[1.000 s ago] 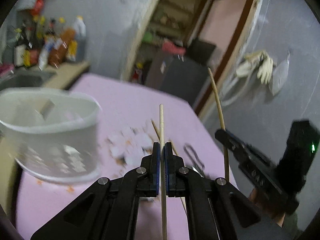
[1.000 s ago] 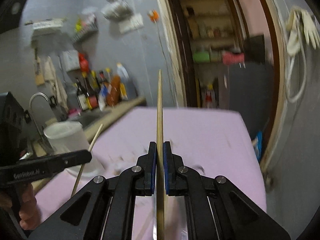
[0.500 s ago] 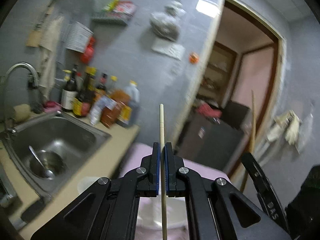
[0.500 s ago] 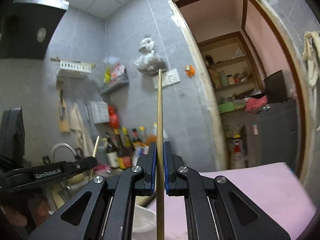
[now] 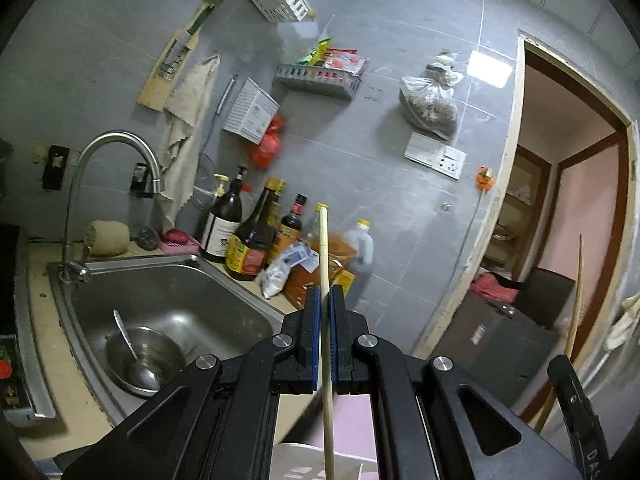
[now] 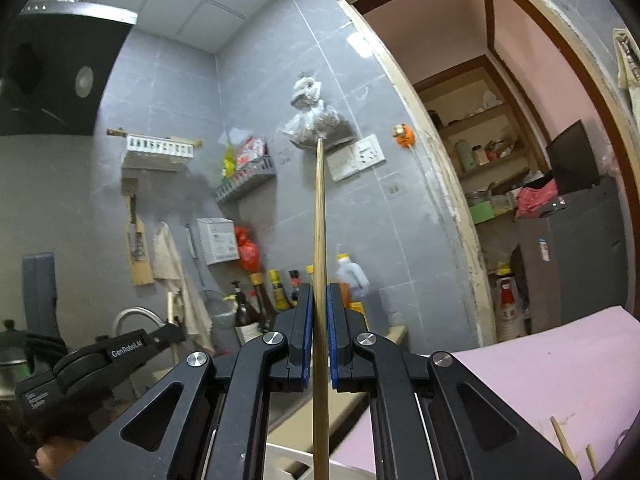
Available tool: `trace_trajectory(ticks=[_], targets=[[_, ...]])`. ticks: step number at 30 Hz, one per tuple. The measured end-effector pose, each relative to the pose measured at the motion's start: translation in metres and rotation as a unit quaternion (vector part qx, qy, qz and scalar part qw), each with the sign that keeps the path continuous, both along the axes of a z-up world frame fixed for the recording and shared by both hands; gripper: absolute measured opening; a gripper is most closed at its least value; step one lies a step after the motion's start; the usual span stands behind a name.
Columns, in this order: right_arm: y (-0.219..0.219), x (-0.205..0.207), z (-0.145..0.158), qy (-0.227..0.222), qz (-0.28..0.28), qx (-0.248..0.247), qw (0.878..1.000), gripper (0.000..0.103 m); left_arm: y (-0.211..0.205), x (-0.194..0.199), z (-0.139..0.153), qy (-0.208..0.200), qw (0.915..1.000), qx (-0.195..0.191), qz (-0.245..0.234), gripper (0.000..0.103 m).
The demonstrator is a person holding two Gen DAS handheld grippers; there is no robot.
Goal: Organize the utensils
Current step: 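Lift the chopsticks with both tools and carry them over the white holder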
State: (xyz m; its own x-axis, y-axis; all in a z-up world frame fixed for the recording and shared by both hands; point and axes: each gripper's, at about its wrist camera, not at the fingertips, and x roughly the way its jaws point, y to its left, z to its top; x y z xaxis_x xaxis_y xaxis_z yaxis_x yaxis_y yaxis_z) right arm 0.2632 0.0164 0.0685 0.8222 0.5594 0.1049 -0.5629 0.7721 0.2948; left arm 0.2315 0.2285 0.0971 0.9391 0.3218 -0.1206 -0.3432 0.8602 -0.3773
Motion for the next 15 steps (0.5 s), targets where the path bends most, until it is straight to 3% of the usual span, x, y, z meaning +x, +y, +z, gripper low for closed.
trace_trajectory(ticks=[7, 15], targets=[[0.012, -0.003, -0.022, -0.008, -0.046, -0.041, 0.998, 0.003, -0.017, 0.004, -0.023, 0.013, 0.9996, 0.024, 0.008, 0.002], [0.016, -0.005, -0.039, 0.005, -0.040, -0.066, 0.997, 0.003, -0.033, 0.003, -0.043, 0.030, 0.9989, 0.037, -0.006, 0.002]])
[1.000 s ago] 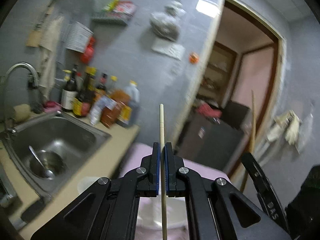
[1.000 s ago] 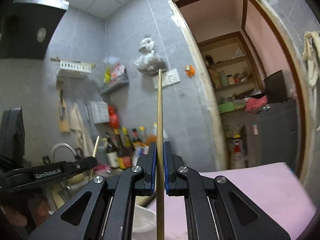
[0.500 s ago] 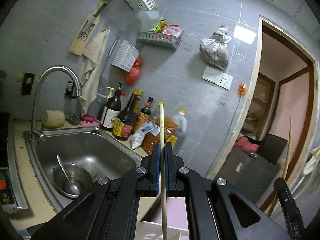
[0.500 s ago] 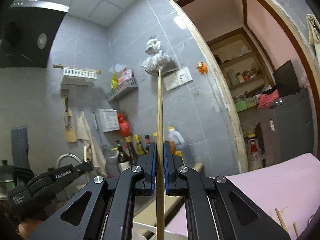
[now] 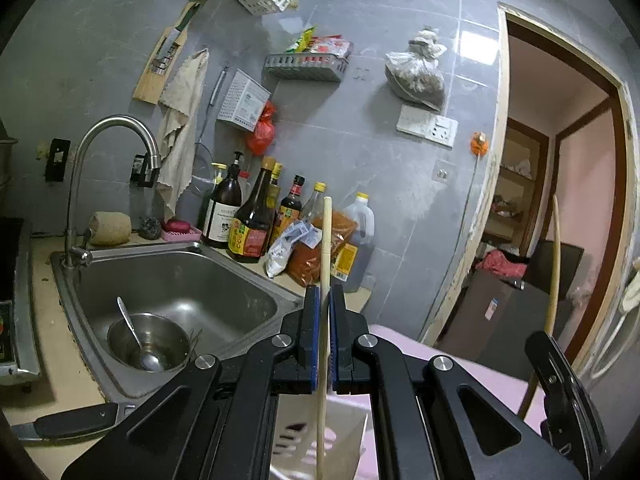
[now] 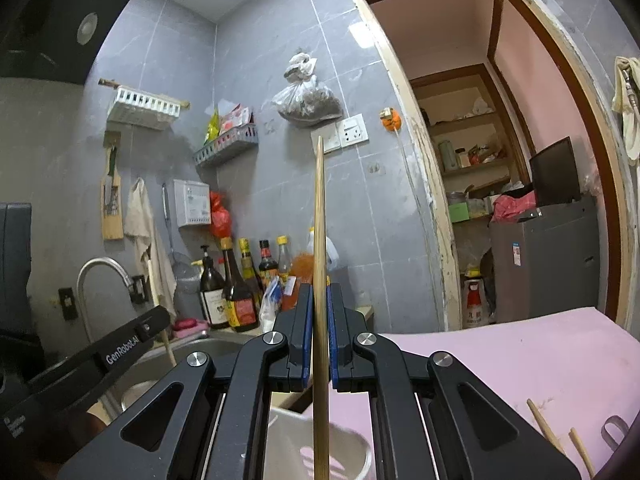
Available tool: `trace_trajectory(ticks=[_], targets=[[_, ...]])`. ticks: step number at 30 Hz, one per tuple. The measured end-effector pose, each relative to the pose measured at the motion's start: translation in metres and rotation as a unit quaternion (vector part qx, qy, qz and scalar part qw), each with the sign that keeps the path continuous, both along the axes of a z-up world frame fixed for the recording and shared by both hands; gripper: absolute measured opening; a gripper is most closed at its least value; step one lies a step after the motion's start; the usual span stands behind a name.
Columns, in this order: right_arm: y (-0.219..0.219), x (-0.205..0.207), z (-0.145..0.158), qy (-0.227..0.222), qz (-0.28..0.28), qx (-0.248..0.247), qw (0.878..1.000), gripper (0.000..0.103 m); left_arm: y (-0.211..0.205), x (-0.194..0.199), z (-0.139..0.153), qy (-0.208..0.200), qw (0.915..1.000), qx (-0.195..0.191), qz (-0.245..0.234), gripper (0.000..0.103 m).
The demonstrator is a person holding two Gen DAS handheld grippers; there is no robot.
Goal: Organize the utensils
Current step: 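Lift the chopsticks with both tools and carry them over the white holder, then open the left tool over the holder while the right tool releases its chopstick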
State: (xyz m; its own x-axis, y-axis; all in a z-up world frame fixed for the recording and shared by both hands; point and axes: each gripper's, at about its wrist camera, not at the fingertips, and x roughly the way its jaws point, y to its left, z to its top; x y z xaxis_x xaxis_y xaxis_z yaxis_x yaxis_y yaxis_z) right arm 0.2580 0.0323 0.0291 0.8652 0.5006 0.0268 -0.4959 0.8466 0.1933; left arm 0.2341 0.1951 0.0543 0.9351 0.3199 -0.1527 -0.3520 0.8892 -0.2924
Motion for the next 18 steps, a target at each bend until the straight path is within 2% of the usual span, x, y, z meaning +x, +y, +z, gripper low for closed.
trace_trajectory(ticks=[8, 9, 13, 15, 17, 18], targets=[[-0.004, -0.002, -0.004, 0.015, 0.014, -0.013, 1.000, 0.006, -0.001, -0.003, -0.008, 0.035, 0.9987, -0.026, -0.028, 0.006], [-0.006, -0.002, -0.004, 0.017, 0.015, -0.013, 1.000, 0.007, -0.001, -0.004, -0.008, 0.038, 0.9983, -0.029, -0.032, 0.008], [-0.013, -0.004, -0.002, 0.024, 0.018, -0.011, 1.000, 0.008, -0.001, -0.012, -0.007, 0.037, 0.9971, -0.048, -0.045, 0.029], [-0.018, -0.007, 0.001, 0.024, 0.013, -0.010, 1.000, 0.013, -0.003, -0.017, -0.004, 0.030, 0.9969, -0.054, -0.050, 0.031], [-0.026, -0.009, 0.006, 0.028, 0.012, -0.006, 1.000, 0.022, -0.006, -0.021, 0.002, 0.028, 0.9967, -0.052, -0.055, 0.034], [-0.030, -0.010, 0.008, 0.027, 0.009, -0.005, 1.000, 0.023, -0.009, -0.023, 0.005, 0.026, 0.9965, -0.051, -0.060, 0.036]])
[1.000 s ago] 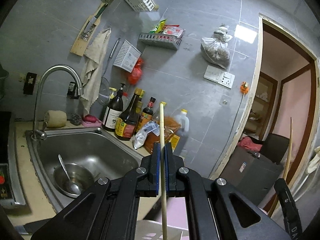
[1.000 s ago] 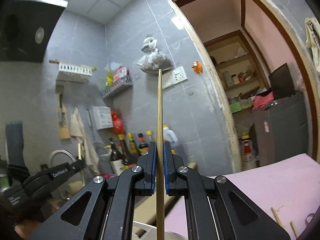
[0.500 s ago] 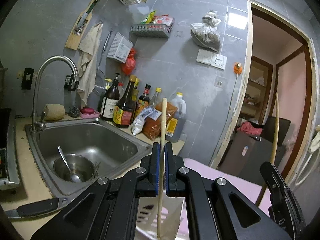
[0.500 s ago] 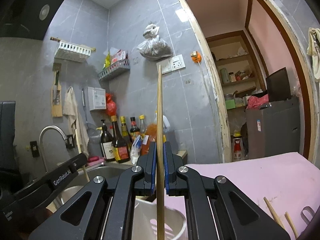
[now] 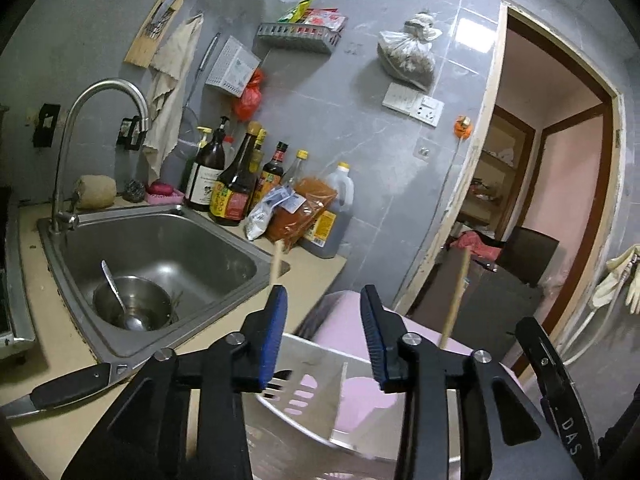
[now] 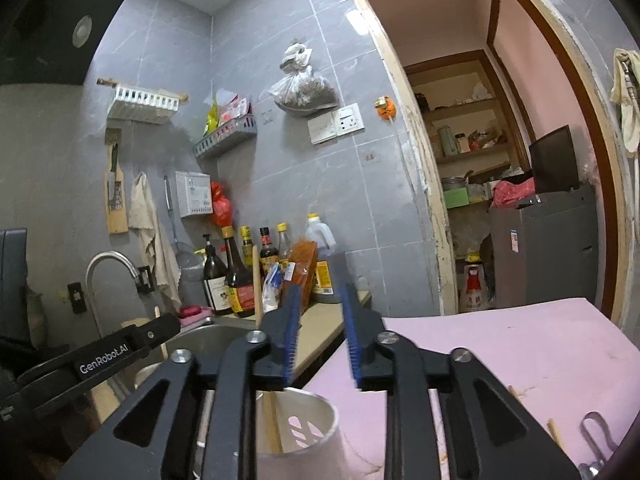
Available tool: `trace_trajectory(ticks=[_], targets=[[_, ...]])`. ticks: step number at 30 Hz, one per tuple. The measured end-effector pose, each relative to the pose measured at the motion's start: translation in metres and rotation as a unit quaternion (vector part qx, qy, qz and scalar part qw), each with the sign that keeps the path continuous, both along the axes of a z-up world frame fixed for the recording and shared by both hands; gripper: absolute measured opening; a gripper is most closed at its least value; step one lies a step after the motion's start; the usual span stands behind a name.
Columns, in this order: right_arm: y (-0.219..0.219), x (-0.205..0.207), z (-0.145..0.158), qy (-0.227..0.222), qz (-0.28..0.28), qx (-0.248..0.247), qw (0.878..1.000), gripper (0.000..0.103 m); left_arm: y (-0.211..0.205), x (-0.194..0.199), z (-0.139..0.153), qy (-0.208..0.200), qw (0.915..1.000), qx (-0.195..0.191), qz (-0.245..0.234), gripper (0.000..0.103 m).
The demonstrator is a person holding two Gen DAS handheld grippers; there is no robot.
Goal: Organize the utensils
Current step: 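Open the left tool over the holder while the right tool releases its chopstick, then move both tools back down to the utensils on the table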
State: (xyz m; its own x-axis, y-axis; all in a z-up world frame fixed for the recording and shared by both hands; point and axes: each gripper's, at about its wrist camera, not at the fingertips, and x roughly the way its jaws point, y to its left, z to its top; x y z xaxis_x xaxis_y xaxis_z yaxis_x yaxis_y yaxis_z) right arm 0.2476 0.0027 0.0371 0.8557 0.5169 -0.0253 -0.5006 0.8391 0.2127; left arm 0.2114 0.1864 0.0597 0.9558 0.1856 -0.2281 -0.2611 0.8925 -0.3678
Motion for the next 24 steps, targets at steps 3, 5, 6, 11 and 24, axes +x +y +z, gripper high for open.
trace_trajectory(ticks=[3, 5, 6, 11, 24], targets=[[-0.015, -0.007, 0.009, -0.004, -0.012, -0.004, 1.000, 0.027, -0.009, -0.006, 0.009, -0.009, 0.9999, 0.005, -0.013, 0.048], [-0.026, -0.011, 0.015, -0.003, -0.026, -0.006, 1.000, 0.043, -0.018, -0.010, 0.017, -0.015, 0.9995, 0.016, -0.022, 0.054], [-0.032, -0.012, 0.018, -0.002, -0.032, -0.006, 0.999, 0.048, -0.023, -0.011, 0.020, -0.018, 0.9991, 0.025, -0.028, 0.055], [-0.074, -0.025, 0.031, -0.003, -0.069, -0.004, 0.998, 0.069, -0.050, -0.015, 0.034, -0.020, 0.9960, 0.061, -0.061, 0.069], [-0.166, -0.058, 0.043, -0.020, -0.148, -0.036, 0.988, 0.103, -0.123, -0.023, 0.034, -0.030, 0.9818, 0.109, -0.153, 0.096]])
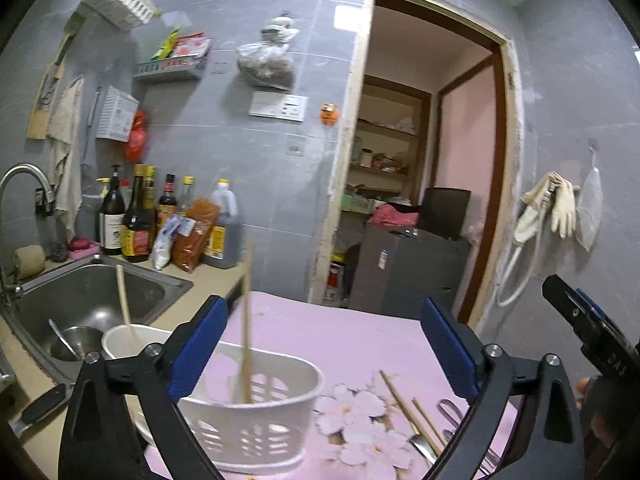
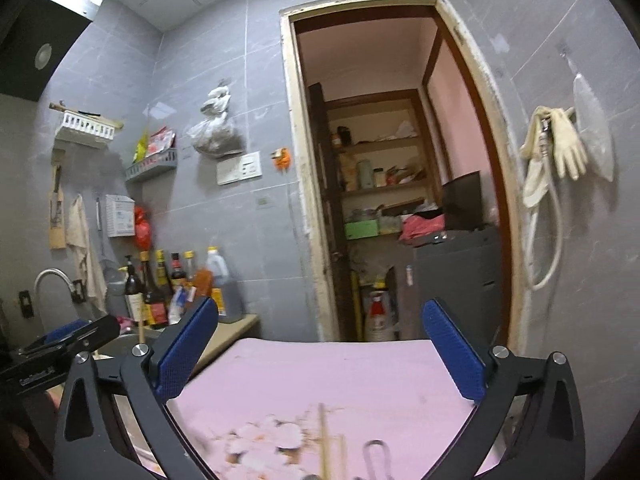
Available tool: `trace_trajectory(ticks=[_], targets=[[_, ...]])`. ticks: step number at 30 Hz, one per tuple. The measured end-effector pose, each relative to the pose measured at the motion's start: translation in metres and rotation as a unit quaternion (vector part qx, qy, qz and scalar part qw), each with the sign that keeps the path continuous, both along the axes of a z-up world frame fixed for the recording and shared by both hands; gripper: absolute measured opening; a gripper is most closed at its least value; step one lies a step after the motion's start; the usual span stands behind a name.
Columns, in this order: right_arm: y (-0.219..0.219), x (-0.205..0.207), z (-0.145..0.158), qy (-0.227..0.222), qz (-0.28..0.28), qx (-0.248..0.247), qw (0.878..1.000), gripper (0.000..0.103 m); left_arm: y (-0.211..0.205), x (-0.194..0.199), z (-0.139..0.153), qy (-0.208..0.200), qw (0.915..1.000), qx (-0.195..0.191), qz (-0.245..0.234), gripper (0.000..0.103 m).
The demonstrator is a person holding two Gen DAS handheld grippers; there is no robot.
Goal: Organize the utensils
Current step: 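Move both tools back down to the utensils on the table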
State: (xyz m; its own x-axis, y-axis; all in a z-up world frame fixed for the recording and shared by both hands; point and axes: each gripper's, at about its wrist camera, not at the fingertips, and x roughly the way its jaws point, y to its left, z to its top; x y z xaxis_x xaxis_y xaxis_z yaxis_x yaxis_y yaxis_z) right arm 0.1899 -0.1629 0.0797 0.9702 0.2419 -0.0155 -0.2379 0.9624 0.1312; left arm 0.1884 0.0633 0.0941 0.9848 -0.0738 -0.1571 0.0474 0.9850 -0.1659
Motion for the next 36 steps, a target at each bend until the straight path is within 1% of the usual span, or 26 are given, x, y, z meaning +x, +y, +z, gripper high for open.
trace_trajectory(ticks=[3, 6, 11, 16, 21, 23, 25, 28, 30, 33, 35, 36], targets=[[-0.013, -0.007, -0.002, -0.005, -0.009, -0.012, 1.000, 0.103, -0.014, 0.002, -0.005, 0.010, 0.9997, 0.007, -0.020, 0.098], [-0.024, -0.010, -0.004, 0.000, -0.014, -0.030, 0.999, 0.103, -0.026, 0.004, -0.012, 0.027, 0.9988, 0.013, -0.037, 0.098], [-0.037, -0.009, -0.015, 0.024, -0.015, -0.063, 0.998, 0.103, -0.042, 0.009, -0.027, 0.069, 0.9951, 0.015, -0.069, 0.098], [-0.047, -0.006, -0.031, 0.063, -0.008, -0.090, 0.994, 0.103, -0.056, 0.014, -0.049, 0.123, 0.9877, 0.010, -0.096, 0.098], [-0.053, 0.002, -0.048, 0.104, 0.003, -0.108, 0.989, 0.103, -0.073, 0.020, -0.072, 0.182, 0.9755, 0.020, -0.122, 0.098], [-0.055, 0.007, -0.054, 0.124, 0.010, -0.110, 0.986, 0.103, -0.082, 0.025, -0.082, 0.212, 0.9677, 0.030, -0.133, 0.098], [-0.056, 0.011, -0.061, 0.145, 0.017, -0.115, 0.983, 0.103, -0.088, 0.029, -0.089, 0.237, 0.9598, 0.032, -0.147, 0.098], [-0.056, 0.018, -0.068, 0.170, 0.025, -0.121, 0.978, 0.103, -0.092, 0.034, -0.095, 0.261, 0.9524, 0.033, -0.154, 0.098], [-0.056, 0.025, -0.074, 0.193, 0.034, -0.119, 0.973, 0.103, -0.095, 0.038, -0.100, 0.281, 0.9456, 0.037, -0.160, 0.098], [-0.057, 0.035, -0.081, 0.224, 0.046, -0.118, 0.966, 0.100, -0.098, 0.041, -0.107, 0.305, 0.9361, 0.035, -0.172, 0.097], [-0.055, 0.043, -0.086, 0.246, 0.055, -0.126, 0.960, 0.094, -0.099, 0.045, -0.110, 0.319, 0.9294, 0.032, -0.183, 0.087], [-0.054, 0.046, -0.089, 0.254, 0.059, -0.129, 0.957, 0.092, -0.101, 0.047, -0.113, 0.331, 0.9234, 0.032, -0.192, 0.084]])
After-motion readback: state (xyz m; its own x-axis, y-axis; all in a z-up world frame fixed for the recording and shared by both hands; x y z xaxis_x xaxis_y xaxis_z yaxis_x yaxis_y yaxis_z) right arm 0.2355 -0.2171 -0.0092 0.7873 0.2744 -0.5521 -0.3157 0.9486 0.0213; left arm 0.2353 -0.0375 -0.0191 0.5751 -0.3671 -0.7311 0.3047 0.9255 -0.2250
